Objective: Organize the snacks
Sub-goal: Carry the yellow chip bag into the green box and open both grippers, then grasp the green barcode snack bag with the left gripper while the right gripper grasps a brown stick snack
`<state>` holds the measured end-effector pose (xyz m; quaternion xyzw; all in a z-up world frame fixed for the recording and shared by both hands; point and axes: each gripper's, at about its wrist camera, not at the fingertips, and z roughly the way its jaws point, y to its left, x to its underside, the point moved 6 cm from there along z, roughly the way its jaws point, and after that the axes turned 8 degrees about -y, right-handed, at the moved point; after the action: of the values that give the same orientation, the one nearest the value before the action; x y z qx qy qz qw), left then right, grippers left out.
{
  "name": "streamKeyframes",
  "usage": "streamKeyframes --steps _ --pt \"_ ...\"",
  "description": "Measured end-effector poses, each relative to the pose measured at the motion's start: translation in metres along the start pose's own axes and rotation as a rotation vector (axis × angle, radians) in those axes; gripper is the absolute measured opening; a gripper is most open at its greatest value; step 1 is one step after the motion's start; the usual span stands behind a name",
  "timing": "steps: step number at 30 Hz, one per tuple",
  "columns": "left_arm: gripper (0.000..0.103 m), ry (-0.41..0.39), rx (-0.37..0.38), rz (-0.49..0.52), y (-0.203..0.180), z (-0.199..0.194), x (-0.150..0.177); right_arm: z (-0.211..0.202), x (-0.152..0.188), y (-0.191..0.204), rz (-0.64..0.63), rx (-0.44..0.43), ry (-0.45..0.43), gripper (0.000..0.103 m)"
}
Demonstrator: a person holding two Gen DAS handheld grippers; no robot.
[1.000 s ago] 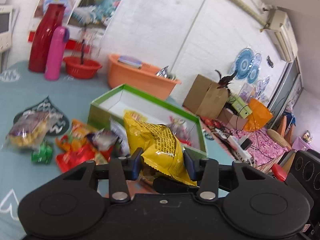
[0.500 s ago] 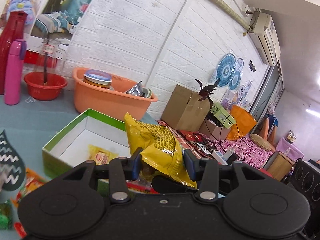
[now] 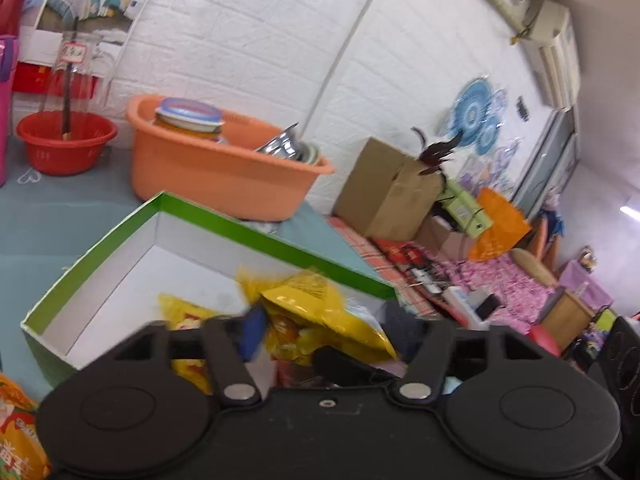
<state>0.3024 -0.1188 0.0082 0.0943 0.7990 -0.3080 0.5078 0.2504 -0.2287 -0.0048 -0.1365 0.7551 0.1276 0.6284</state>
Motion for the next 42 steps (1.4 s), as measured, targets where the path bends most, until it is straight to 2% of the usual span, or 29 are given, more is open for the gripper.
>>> streamKeyframes --steps 1,2,5,9,14,20,26,31,36,38,39,40,42 --pt "0.103 -0.006 -0.026 -0.002 0.004 -0.001 0.003 0.004 0.004 -0.001 -0.031 0.024 0.012 0.090" --pt "0.103 -0.012 -0.034 -0.002 0.007 -0.003 0.004 0.005 0.008 -0.001 -0.056 0.045 0.022 0.103" --pt "0.103 0.000 -0.033 -0.021 0.011 -0.011 0.006 -0.001 0.012 0.001 -0.106 0.063 0.000 0.103" --pt "0.103 -0.010 -0.033 -0.023 0.004 -0.034 0.002 -0.016 0.007 0.005 -0.069 0.052 -0.008 0.103" --pt "0.103 -0.025 -0.085 0.023 -0.014 -0.080 0.001 -0.055 -0.012 0.015 -0.042 0.034 -0.068 0.103" --pt "0.103 -0.054 -0.118 0.048 -0.023 -0.141 0.023 -0.101 -0.012 0.025 0.023 -0.001 -0.070 0.103" --pt "0.103 -0.038 -0.163 0.017 -0.016 -0.177 0.063 -0.125 0.011 0.038 0.047 -0.027 -0.026 0.103" --pt "0.103 0.026 -0.197 -0.028 -0.004 -0.184 0.105 -0.129 0.036 0.052 0.052 -0.062 0.045 0.103" --pt "0.103 0.060 -0.240 -0.028 0.007 -0.182 0.126 -0.123 0.055 0.066 0.038 -0.113 0.121 0.103" --pt "0.103 0.068 -0.258 -0.009 0.010 -0.178 0.128 -0.118 0.059 0.069 0.050 -0.132 0.144 0.088" --pt "0.103 0.073 -0.265 0.001 0.011 -0.176 0.129 -0.115 0.060 0.071 0.059 -0.150 0.156 0.075" --pt "0.103 0.076 -0.265 0.008 0.011 -0.175 0.132 -0.111 0.060 0.073 0.069 -0.169 0.166 0.070" --pt "0.103 0.097 -0.252 0.011 0.013 -0.171 0.136 -0.103 0.060 0.078 0.081 -0.200 0.171 0.070"
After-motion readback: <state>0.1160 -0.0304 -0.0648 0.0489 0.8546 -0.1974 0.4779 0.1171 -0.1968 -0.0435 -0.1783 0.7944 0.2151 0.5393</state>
